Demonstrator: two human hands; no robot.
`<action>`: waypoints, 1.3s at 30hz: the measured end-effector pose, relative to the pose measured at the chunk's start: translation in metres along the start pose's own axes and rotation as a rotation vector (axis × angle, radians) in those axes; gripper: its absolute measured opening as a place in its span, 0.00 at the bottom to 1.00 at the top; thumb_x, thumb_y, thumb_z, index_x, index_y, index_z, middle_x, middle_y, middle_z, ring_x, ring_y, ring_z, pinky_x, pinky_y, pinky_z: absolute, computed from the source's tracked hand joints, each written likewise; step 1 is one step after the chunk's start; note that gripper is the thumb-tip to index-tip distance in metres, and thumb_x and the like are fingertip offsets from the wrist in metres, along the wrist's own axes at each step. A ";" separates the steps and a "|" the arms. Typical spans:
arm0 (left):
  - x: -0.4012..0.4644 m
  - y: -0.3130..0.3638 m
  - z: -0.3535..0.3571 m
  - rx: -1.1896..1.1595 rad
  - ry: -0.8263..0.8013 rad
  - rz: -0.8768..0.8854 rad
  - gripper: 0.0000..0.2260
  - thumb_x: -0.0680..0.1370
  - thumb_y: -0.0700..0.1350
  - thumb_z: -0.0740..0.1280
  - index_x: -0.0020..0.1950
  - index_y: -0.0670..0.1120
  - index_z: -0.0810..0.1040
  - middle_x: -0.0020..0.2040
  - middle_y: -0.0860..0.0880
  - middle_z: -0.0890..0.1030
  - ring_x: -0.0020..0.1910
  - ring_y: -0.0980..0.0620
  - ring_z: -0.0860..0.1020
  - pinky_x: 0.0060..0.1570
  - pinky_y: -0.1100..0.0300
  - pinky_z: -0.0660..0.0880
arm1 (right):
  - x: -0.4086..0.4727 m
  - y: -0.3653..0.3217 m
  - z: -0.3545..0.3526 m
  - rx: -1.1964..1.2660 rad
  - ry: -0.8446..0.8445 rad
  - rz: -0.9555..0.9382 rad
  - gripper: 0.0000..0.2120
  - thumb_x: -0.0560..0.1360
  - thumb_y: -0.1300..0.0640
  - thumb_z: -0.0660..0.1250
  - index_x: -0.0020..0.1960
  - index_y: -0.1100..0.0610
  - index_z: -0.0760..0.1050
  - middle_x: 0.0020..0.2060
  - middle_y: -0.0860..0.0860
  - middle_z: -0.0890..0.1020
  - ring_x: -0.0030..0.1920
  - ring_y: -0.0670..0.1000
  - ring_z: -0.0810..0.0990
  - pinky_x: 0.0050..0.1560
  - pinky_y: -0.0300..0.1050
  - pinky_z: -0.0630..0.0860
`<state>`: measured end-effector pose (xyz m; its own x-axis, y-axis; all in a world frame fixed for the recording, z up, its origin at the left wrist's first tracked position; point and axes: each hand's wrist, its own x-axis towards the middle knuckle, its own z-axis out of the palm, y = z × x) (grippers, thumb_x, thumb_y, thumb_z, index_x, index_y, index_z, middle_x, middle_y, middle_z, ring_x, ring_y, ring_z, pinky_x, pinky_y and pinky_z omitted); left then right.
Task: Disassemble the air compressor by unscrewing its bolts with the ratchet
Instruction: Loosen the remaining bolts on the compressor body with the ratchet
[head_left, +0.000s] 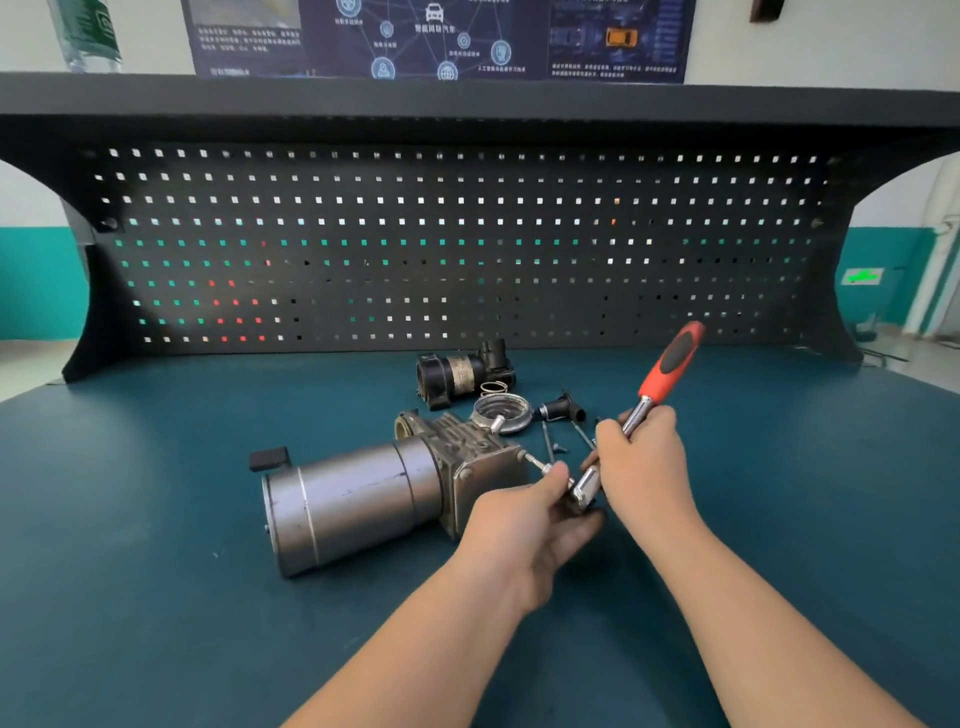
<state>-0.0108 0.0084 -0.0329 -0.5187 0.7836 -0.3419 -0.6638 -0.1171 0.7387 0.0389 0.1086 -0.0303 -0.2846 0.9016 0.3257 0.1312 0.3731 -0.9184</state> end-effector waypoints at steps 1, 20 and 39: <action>0.001 0.000 -0.001 0.002 -0.002 -0.011 0.06 0.77 0.38 0.66 0.47 0.35 0.77 0.47 0.38 0.82 0.41 0.44 0.81 0.31 0.57 0.81 | 0.000 0.001 0.001 -0.001 0.005 -0.002 0.05 0.76 0.62 0.61 0.49 0.61 0.65 0.39 0.58 0.79 0.37 0.55 0.78 0.35 0.45 0.71; 0.004 0.019 -0.006 -0.130 -0.092 -0.059 0.08 0.78 0.38 0.64 0.49 0.32 0.76 0.38 0.37 0.82 0.34 0.43 0.82 0.30 0.55 0.81 | -0.009 -0.019 0.003 0.157 -0.123 -0.245 0.08 0.79 0.54 0.62 0.43 0.52 0.64 0.33 0.53 0.78 0.25 0.43 0.72 0.32 0.43 0.69; 0.010 0.014 -0.006 -0.146 -0.140 -0.061 0.09 0.79 0.38 0.61 0.41 0.41 0.78 0.32 0.46 0.82 0.28 0.54 0.81 0.31 0.62 0.79 | -0.021 -0.033 0.000 -0.339 -0.282 -0.892 0.01 0.77 0.52 0.59 0.48 0.47 0.69 0.37 0.43 0.77 0.38 0.50 0.77 0.36 0.50 0.74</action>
<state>-0.0288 0.0107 -0.0297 -0.4018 0.8680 -0.2916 -0.7681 -0.1461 0.6235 0.0404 0.0777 -0.0068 -0.6209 0.1923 0.7600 0.0116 0.9716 -0.2364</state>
